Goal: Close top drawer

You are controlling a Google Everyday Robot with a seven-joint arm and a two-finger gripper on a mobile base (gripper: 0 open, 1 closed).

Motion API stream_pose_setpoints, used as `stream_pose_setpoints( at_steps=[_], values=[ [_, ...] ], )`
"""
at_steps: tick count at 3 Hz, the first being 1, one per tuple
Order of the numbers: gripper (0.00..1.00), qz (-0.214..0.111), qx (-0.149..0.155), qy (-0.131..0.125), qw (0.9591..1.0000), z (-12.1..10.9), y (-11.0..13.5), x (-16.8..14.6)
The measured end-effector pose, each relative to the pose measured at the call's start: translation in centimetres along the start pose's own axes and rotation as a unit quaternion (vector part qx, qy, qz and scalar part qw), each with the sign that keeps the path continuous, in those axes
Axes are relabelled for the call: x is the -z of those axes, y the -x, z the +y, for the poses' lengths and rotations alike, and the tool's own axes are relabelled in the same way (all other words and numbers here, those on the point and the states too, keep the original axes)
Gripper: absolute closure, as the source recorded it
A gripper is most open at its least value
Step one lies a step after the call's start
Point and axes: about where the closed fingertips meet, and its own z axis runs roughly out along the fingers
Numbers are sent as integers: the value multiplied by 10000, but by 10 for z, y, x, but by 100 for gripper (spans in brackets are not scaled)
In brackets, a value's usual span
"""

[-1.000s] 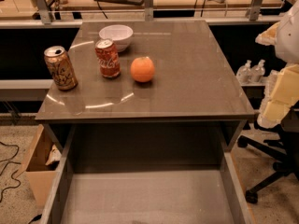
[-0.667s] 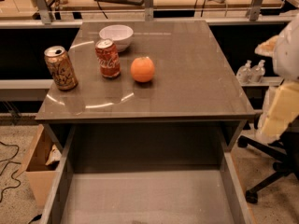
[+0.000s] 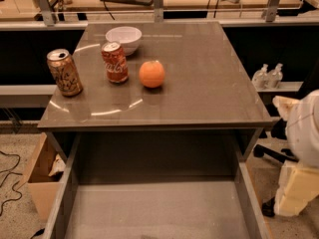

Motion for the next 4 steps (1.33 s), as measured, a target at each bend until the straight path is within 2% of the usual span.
stream_pose_setpoints(
  at_steps=[1,2,3,4],
  values=[
    [17,297,242,304,9988,46,-10,-33],
    [39,346,321,641,9968,86,-18,-61],
    [64,254,299,1002,9942,127,-23,-86],
    [86,225,256,1305,9909,160,-29,-97]
  ],
)
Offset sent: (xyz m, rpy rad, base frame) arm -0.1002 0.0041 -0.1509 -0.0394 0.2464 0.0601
